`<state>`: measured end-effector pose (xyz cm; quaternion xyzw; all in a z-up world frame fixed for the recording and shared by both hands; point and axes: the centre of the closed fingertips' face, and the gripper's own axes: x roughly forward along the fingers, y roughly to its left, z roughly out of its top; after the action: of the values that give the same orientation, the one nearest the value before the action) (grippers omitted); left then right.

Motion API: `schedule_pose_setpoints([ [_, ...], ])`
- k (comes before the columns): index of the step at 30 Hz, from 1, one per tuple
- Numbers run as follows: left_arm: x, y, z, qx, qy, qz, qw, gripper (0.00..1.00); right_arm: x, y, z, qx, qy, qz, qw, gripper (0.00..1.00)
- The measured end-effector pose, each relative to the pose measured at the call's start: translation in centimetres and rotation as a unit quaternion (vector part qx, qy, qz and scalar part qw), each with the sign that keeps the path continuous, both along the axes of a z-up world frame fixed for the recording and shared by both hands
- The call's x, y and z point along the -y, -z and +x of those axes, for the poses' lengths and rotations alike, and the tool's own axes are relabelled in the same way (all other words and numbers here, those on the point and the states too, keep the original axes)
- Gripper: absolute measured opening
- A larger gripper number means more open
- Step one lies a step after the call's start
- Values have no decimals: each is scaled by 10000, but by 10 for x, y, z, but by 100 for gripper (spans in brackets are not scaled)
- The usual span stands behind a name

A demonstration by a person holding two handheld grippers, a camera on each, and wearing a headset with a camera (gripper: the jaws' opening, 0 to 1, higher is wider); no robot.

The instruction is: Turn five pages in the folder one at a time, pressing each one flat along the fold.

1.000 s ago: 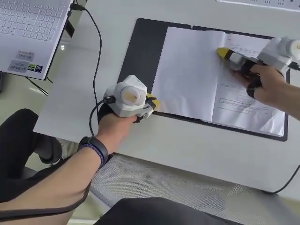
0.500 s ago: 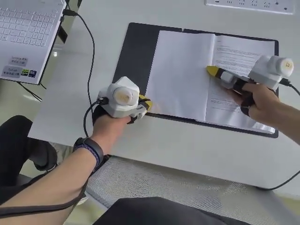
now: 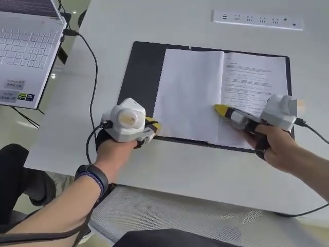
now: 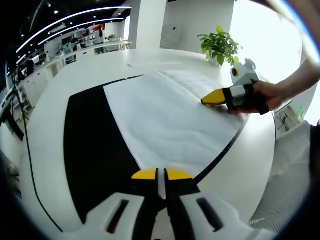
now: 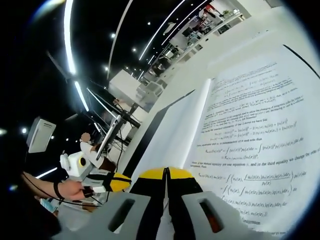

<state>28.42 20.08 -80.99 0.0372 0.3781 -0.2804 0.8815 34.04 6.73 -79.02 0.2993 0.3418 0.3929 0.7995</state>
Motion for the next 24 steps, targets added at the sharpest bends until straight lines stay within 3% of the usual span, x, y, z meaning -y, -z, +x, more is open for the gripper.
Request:
schedule_pose_setpoints([
  [7, 0, 0, 0, 15, -5, -2, 10000, 3, -3, -2, -32, -50, -157, -61, 9998, 0],
  [24, 2, -2, -3, 8, 67, 1, 10000, 4, -1, -1, -72, -148, -317, -161, 9993, 0],
])
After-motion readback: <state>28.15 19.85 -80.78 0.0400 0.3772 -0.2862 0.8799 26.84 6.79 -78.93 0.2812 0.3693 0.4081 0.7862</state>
